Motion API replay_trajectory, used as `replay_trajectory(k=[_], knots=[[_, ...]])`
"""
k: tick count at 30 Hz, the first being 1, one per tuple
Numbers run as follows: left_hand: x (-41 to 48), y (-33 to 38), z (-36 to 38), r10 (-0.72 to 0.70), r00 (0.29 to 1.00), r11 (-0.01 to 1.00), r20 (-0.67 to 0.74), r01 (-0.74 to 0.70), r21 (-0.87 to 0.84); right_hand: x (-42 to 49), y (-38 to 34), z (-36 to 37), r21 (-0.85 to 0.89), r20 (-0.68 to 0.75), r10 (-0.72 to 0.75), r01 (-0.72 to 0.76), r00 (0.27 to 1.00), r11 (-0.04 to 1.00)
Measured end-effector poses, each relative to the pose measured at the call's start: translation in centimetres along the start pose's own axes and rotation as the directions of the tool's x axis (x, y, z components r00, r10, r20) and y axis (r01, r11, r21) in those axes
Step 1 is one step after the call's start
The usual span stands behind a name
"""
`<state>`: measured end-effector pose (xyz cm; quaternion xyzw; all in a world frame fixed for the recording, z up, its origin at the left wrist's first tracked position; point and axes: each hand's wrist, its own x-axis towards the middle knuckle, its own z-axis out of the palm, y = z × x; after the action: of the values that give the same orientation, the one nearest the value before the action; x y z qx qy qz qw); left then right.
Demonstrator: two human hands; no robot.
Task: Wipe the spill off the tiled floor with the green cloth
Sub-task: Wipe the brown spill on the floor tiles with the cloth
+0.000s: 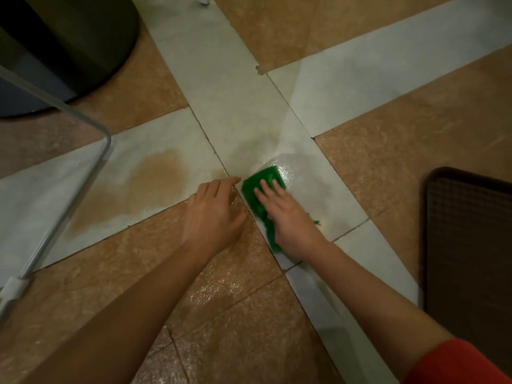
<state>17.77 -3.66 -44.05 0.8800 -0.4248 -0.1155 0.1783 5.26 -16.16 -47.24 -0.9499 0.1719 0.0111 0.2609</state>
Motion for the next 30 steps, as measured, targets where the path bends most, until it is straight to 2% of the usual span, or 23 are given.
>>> replay_trajectory(k=[2, 3, 7, 9, 11, 15, 17, 19, 21, 23, 25, 27, 30], knots=[[-0.2, -0.2, 0.0, -0.005, 1.000, 1.000, 0.015, 0.005, -0.007, -0.8, 0.7, -0.1, -0.014, 0.041, -0.087, 0.087, 0.995, 0.996], [-0.3, -0.5, -0.2, -0.012, 1.000, 1.000, 0.024, 0.012, -0.003, -0.6, 1.1, -0.4, -0.020, 0.039, -0.063, 0.064, 0.997, 0.998], [-0.6, -1.6, -0.7, -0.008, 1.000, 0.998, 0.020, 0.007, 0.059, 2.8, 0.8, -1.2, 0.028, -0.080, 0.226, -0.224, 0.971, 0.974], [-0.6, -1.8, -1.0, -0.016, 1.000, 0.998, 0.010, 0.015, 0.069, 4.2, -0.3, -0.8, 0.016, -0.101, 0.261, -0.260, 0.960, 0.965], [-0.5, -1.7, -1.2, -0.029, 1.000, 0.997, -0.005, 0.029, 0.065, 4.1, -1.4, -0.4, -0.001, -0.081, 0.200, -0.201, 0.976, 0.980], [-0.8, -1.8, -1.1, -0.034, 0.999, 0.998, -0.008, 0.034, 0.059, 1.5, -1.7, 0.4, -0.040, 0.052, -0.095, 0.097, 0.994, 0.994], [-1.0, -2.1, -1.0, -0.040, 0.999, 0.996, 0.001, 0.040, 0.077, 0.8, -0.5, 0.0, -0.037, 0.045, -0.116, 0.118, 0.992, 0.992], [-1.3, -2.5, -1.1, -0.048, 0.999, 0.996, 0.012, 0.046, 0.082, 1.3, 0.2, -0.4, -0.008, -0.020, 0.016, -0.016, 1.000, 1.000], [-1.5, -2.6, -1.2, -0.035, 0.999, 0.996, 0.010, 0.034, 0.079, 2.9, 0.1, -0.7, 0.040, -0.102, 0.212, -0.209, 0.972, 0.977], [-1.7, -2.6, -1.4, -0.030, 1.000, 0.997, 0.005, 0.029, 0.076, 4.3, -1.0, -0.6, 0.041, -0.120, 0.306, -0.303, 0.944, 0.952], [-1.6, -2.4, -1.6, -0.027, 1.000, 0.997, -0.003, 0.027, 0.077, 4.2, -2.5, 0.0, 0.034, -0.109, 0.258, -0.256, 0.960, 0.966], [-1.3, -2.2, -1.7, -0.024, 1.000, 0.998, -0.008, 0.025, 0.062, 2.7, -3.8, 0.8, 0.015, -0.046, 0.116, -0.115, 0.992, 0.993], [-1.2, -2.1, -1.4, -0.027, 0.999, 0.998, -0.020, 0.028, 0.062, -0.6, -3.8, 2.1, 0.022, 0.045, -0.057, 0.056, 0.997, 0.998]])
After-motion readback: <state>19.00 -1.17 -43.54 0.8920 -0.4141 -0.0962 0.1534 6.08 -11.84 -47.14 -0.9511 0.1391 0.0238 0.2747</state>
